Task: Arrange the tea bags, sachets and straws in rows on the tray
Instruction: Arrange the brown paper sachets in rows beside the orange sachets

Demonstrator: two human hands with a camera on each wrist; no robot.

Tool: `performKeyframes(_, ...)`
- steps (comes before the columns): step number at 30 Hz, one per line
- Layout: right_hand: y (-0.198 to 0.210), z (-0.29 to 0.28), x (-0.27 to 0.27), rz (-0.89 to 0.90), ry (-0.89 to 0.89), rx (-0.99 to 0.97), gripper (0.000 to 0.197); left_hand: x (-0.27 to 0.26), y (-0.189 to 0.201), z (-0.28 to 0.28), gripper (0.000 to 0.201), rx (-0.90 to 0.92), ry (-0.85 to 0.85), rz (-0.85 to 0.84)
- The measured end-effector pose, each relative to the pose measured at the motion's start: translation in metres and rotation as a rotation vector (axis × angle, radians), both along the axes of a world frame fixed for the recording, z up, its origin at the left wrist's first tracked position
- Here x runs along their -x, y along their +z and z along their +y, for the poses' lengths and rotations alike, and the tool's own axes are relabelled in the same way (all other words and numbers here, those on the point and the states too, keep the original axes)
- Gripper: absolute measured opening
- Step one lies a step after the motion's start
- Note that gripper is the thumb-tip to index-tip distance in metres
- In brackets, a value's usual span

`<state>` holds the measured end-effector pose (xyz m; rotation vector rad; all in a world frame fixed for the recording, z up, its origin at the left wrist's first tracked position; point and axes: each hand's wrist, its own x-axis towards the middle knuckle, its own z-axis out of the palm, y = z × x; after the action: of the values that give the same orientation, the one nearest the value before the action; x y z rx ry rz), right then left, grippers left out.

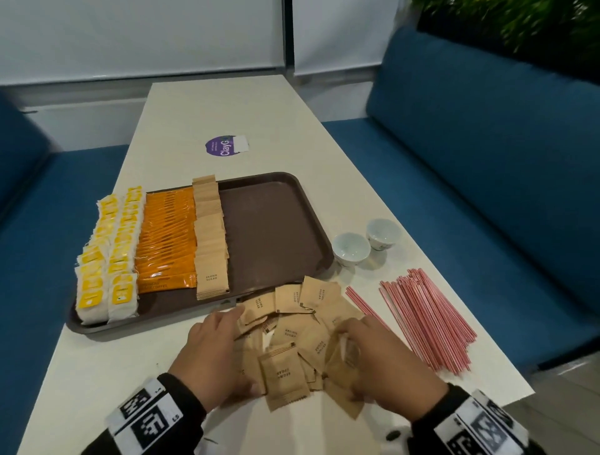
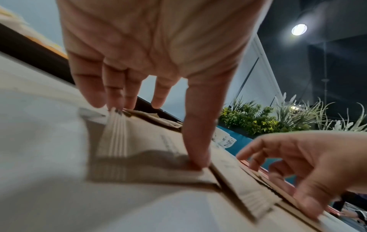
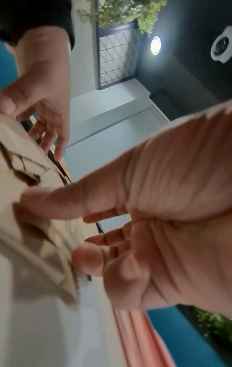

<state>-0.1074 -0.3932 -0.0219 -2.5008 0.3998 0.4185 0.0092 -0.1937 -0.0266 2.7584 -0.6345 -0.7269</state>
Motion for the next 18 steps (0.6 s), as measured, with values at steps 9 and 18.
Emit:
performKeyframes(9,-0.011,0.024,-0.017,-0.124,-0.057,-0.021,0.080,0.005,-0.001,-0.004,0.109,0.029,0.029,0.053)
performKeyframes(18,-0.010,0.038,-0.028,-0.014,-0.045,-0.032,0.079,0.006,-0.005,-0.004,0.123,-0.006,0.026,0.125)
